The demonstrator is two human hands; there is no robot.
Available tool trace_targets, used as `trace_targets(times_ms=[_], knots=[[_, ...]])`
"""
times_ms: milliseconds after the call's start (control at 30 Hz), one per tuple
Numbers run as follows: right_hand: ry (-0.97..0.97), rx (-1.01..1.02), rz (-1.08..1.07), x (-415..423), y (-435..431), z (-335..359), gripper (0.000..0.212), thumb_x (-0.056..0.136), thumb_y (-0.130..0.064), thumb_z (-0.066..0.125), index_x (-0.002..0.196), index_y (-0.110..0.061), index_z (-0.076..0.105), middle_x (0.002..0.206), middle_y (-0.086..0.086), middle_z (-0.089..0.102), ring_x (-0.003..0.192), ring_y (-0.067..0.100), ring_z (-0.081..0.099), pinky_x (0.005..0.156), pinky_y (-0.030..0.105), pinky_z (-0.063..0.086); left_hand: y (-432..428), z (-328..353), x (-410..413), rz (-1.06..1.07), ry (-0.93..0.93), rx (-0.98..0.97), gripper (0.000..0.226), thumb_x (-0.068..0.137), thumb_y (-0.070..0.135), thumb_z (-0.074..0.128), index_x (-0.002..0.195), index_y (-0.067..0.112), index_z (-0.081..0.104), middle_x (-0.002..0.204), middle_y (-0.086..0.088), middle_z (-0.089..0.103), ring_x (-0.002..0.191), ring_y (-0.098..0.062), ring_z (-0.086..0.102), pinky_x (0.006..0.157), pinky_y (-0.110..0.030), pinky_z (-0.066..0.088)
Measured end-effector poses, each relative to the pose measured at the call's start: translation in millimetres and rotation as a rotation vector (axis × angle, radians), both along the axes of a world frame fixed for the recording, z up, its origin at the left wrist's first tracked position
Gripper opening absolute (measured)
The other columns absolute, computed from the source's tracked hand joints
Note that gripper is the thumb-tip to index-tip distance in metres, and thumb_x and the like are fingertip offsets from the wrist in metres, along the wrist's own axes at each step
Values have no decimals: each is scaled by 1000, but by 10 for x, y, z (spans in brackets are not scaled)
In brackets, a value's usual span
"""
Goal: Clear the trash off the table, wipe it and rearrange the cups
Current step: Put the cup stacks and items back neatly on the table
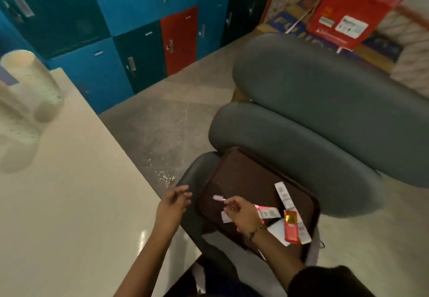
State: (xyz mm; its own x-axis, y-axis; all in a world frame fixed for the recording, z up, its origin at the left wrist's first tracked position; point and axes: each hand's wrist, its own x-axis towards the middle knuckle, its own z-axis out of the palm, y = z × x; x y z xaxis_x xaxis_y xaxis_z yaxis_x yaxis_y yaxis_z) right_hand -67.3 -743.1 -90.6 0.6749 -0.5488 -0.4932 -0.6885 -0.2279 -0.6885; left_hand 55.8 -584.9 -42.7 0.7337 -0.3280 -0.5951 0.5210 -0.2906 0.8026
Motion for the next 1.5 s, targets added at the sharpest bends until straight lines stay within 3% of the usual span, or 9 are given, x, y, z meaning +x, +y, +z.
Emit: trace_targets(times_ms=[100, 233, 367, 600, 733, 867, 1100, 1300, 1500], knots=[[87, -6, -110, -514, -315, -103, 15, 84, -7, 60, 92, -18, 66, 84, -3, 63, 80, 10, 58, 68, 8, 39, -392, -113, -330, -108, 44, 14, 15, 94, 10, 49, 101, 17, 60, 95, -9, 65, 76, -14, 60, 68, -22, 46], [192, -19, -240, -1070, -626, -268, 19, 84, -9, 59, 101, -9, 66, 106, 3, 67, 103, 18, 60, 91, 21, 40, -781, -297, -682, -213, 62, 73, 14, 90, 10, 54, 95, 19, 64, 93, -8, 66, 79, -19, 62, 65, -23, 46], [316, -59, -325, -1448, -753, -444, 36, 81, -13, 64, 117, -9, 58, 124, 10, 57, 119, 27, 50, 101, 28, 36, -995, -455, -903, -361, 8, 169, 8, 83, 18, 63, 86, 24, 66, 99, -10, 67, 96, -32, 64, 87, -41, 49], [445, -176, -606, -1653, -897, -564, 56, 81, -35, 64, 128, -12, 43, 129, 14, 44, 120, 34, 42, 98, 43, 41, -1332, -624, -1129, -701, -228, 353, 15, 88, 10, 57, 100, 10, 65, 91, 0, 62, 85, -17, 58, 70, -24, 40], [492, -260, -574, -1671, -1086, -638, 59, 80, -45, 61, 129, -17, 43, 131, 12, 43, 122, 34, 40, 102, 46, 36, -1462, -927, -1137, -940, -440, 413, 31, 74, 16, 67, 105, 14, 67, 111, -11, 65, 104, -30, 61, 92, -41, 49], [521, -313, -442, -1627, -1284, -716, 62, 79, -47, 63, 131, -23, 41, 137, 7, 40, 124, 30, 37, 104, 45, 33, -1587, -1275, -1198, -1137, -593, 566, 60, 78, 32, 69, 132, 19, 46, 145, -10, 40, 134, -31, 36, 113, -46, 29], [597, -193, -214, -1469, -1435, -825, 75, 78, -48, 65, 140, -22, 33, 146, 5, 36, 135, 30, 30, 111, 47, 25, -1670, -1498, -1276, -1357, -800, 759, 84, 78, 34, 69, 144, 19, 21, 149, -7, 30, 140, -27, 25, 115, -54, 9], [443, -182, -418, -1517, -1407, -903, 55, 83, -32, 65, 133, -23, 44, 135, 4, 51, 127, 28, 42, 108, 47, 33, -1596, -1609, -1265, -1335, -822, 799, 62, 84, 27, 62, 137, 17, 33, 135, -10, 44, 124, -28, 41, 105, -42, 32], [314, -152, -545, -1576, -1373, -825, 44, 90, -9, 55, 130, -23, 42, 117, 8, 62, 102, 27, 62, 89, 37, 54, -1682, -1567, -1300, -1352, -754, 788, 39, 90, 22, 54, 125, 8, 42, 125, -15, 49, 109, -28, 54, 92, -37, 46]])
